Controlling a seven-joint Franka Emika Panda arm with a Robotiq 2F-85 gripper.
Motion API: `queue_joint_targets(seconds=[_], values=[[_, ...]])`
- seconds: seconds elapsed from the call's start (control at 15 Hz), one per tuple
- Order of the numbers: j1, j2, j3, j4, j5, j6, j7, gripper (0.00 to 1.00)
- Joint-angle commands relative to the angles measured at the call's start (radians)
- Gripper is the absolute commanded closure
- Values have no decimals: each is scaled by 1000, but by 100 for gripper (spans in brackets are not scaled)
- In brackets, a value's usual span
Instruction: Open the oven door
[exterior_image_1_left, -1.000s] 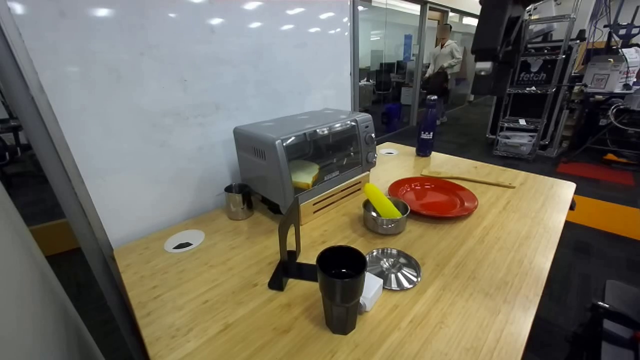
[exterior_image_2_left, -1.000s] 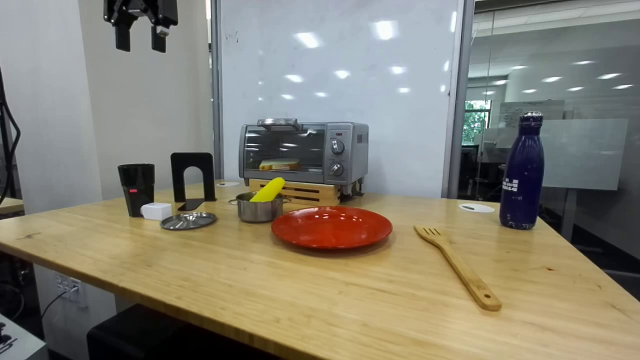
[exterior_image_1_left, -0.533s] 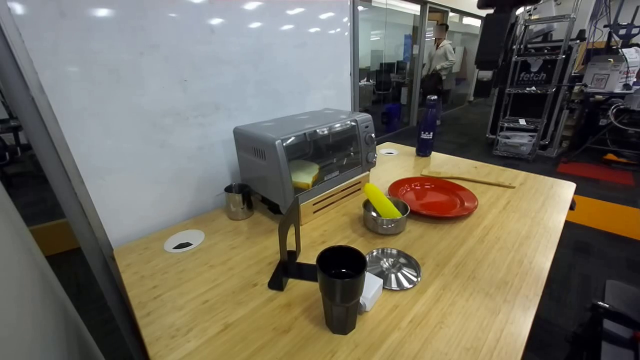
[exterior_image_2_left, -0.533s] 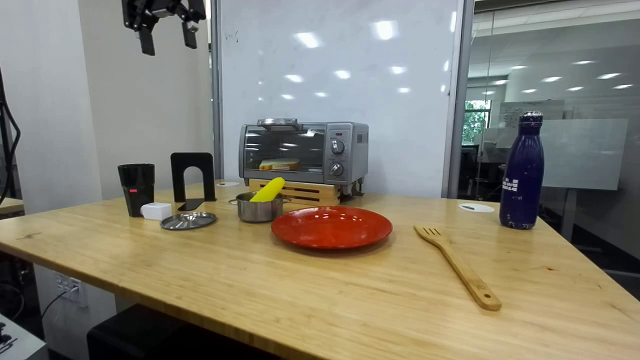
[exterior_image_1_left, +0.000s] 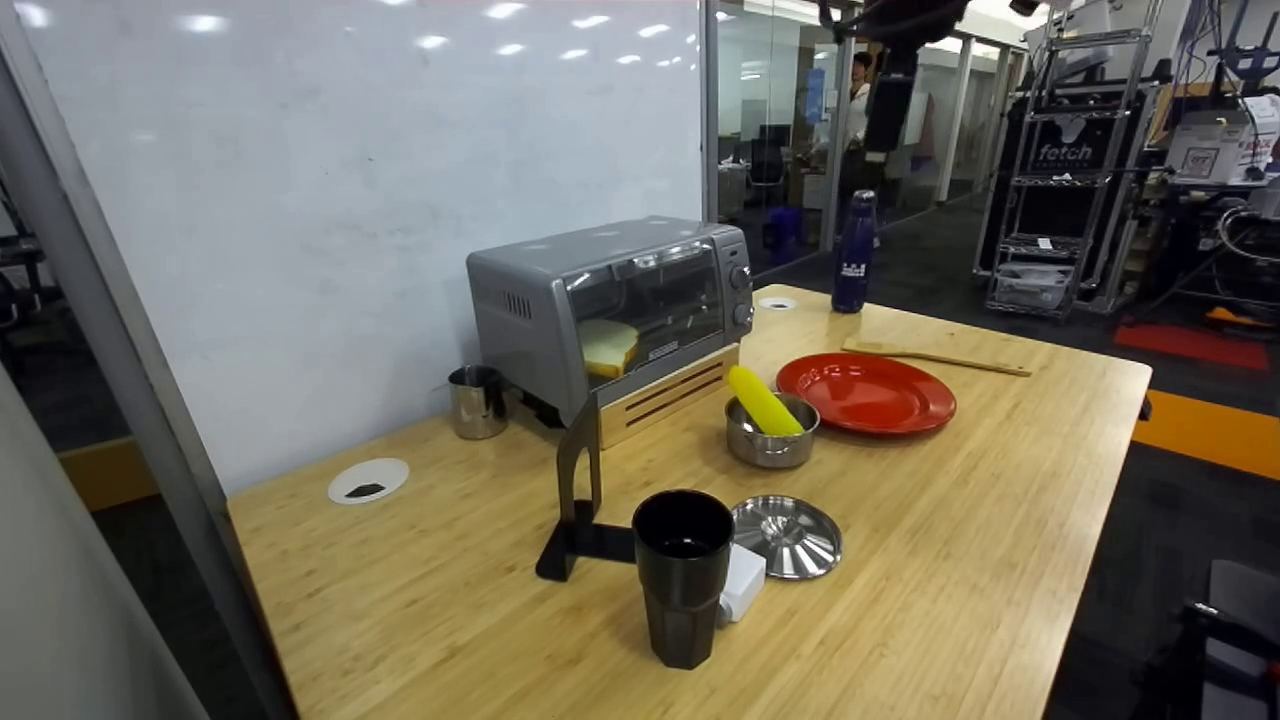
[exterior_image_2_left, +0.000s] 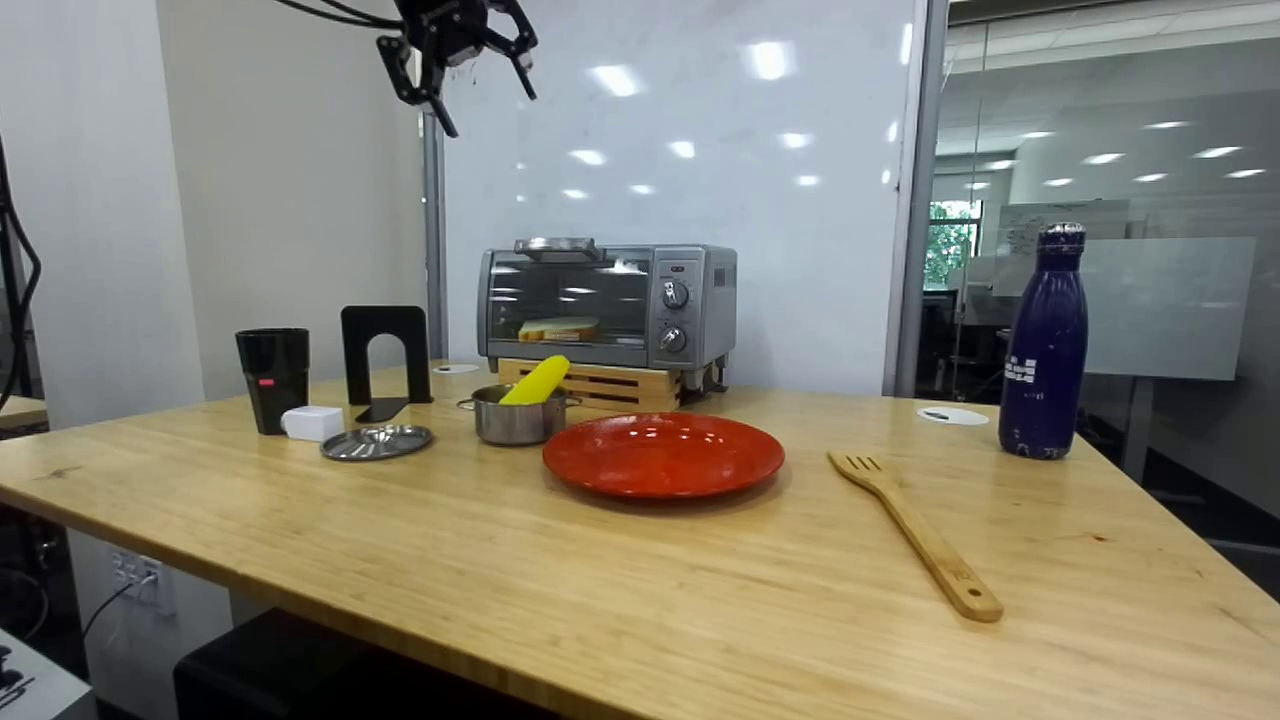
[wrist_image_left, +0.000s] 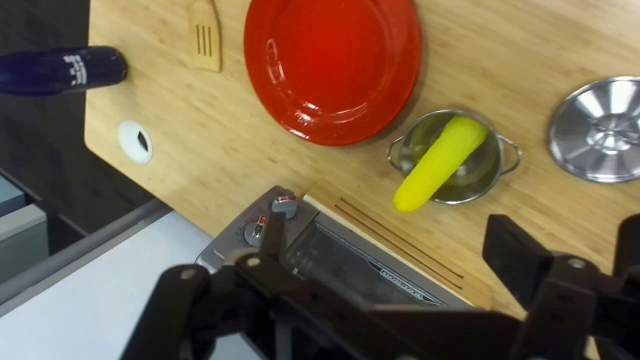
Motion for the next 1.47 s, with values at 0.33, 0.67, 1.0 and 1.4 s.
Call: queue_joint_targets(seconds=[0.33, 0.67, 1.0, 1.4], values=[[0, 220, 24, 169, -113, 30, -24, 0], [2, 231, 26, 186, -113, 29, -29, 0], [-6, 255, 19, 202, -103, 85, -71, 0], [-11, 334, 20, 236, -25, 236, -374, 0]])
